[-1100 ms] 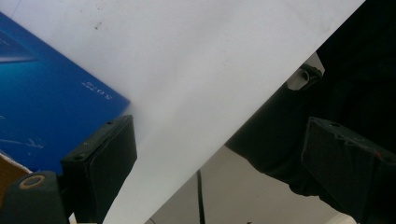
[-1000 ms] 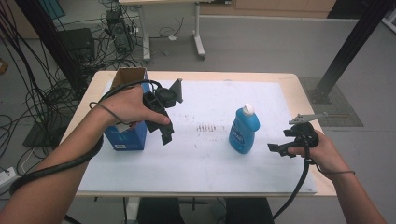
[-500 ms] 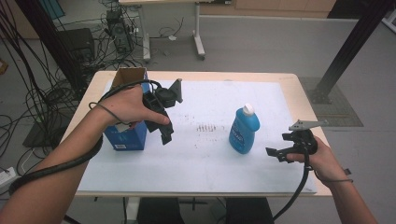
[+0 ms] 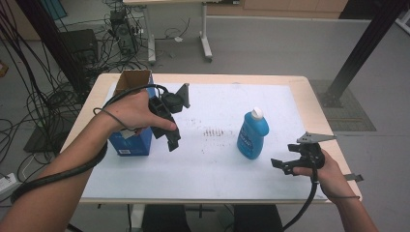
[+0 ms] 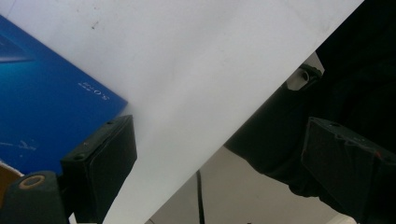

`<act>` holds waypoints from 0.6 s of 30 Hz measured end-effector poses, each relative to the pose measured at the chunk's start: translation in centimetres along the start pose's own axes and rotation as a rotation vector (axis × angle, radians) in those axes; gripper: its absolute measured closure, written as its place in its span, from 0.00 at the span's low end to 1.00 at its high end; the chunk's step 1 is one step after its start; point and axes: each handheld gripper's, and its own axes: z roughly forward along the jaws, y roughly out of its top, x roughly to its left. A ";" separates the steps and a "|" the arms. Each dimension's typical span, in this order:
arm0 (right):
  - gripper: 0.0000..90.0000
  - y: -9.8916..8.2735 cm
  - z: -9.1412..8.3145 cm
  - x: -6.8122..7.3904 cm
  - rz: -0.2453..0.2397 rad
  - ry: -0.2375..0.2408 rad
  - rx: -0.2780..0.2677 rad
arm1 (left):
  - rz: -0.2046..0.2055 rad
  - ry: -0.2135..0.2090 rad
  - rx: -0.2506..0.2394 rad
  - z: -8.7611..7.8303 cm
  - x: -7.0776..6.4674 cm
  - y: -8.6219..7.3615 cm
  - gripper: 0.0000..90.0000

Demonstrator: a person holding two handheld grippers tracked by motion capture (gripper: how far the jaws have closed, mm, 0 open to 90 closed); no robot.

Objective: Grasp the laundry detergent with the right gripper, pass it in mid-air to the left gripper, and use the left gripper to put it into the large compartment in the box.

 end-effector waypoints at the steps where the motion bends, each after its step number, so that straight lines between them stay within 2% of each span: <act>1: 0.04 -0.1 0.0 0.1 0.000 0.000 -0.010 | 0.000 -0.001 -0.003 0.0 0.0 0.0 0.12; 4: 0.04 -0.3 0.2 0.4 0.007 0.006 -0.047 | 0.000 -0.002 -0.004 -0.1 0.1 0.0 0.12; 12: 0.04 -0.9 0.7 1.2 0.020 0.022 -0.073 | -0.006 -0.005 -0.010 0.1 0.1 -0.2 0.12; 18: 0.03 -1.3 1.2 1.8 0.008 0.018 -0.087 | -0.002 -0.011 -0.014 0.1 0.0 -0.3 0.12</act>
